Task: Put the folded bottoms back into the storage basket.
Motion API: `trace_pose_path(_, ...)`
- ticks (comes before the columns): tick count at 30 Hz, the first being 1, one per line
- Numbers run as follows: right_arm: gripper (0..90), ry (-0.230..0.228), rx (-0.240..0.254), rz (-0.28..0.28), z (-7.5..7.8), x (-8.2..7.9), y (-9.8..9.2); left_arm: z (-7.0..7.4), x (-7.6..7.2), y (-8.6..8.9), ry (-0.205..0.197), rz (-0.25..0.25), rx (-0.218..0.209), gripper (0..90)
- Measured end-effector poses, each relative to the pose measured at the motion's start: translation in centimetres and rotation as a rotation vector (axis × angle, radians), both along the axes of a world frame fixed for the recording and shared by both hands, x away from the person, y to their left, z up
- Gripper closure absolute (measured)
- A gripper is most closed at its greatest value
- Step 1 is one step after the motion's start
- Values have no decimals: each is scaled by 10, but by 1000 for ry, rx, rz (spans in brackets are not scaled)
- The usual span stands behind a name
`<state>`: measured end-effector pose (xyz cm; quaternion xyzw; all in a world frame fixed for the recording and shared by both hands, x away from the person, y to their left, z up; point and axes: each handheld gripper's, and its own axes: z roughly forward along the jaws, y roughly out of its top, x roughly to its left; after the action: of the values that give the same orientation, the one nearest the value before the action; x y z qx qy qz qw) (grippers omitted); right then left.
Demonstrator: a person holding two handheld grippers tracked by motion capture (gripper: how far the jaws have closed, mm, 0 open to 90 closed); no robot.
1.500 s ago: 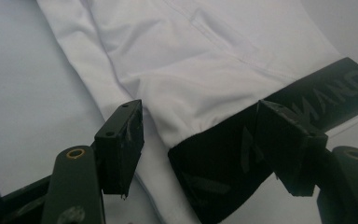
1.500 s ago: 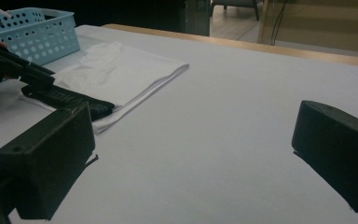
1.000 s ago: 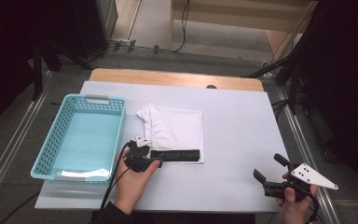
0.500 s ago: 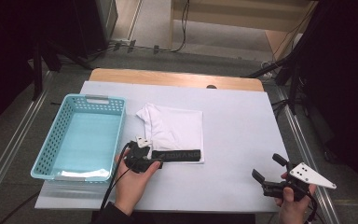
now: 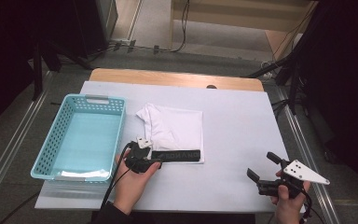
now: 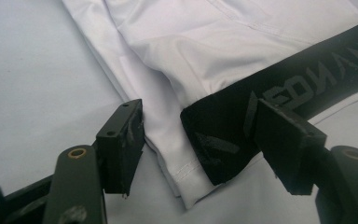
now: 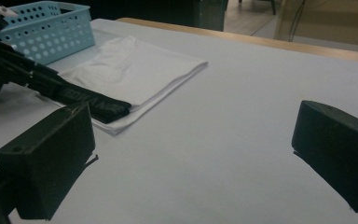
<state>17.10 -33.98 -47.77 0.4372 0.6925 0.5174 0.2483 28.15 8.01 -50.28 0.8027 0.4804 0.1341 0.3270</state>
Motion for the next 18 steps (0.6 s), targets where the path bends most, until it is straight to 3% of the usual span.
trace_pose_path(9,0,-16,-22,81,17,27,29,0,0,1,2,-10,-3,380)
trace_pose_path(11,0,-16,-19,95,22,38,35,0,0,0,-3,-11,-4,382)
trace_pose_path(12,0,-8,-20,109,26,51,42,0,0,1,-3,-12,-7,385)
trace_pose_path(14,0,-4,-22,116,28,57,46,0,0,1,-5,-12,-7,387)
trace_pose_path(15,0,0,-36,131,31,70,53,0,0,1,-6,-13,-7,389)
trace_pose_path(18,0,7,-43,143,34,84,60,0,0,1,-6,-15,-8,391)
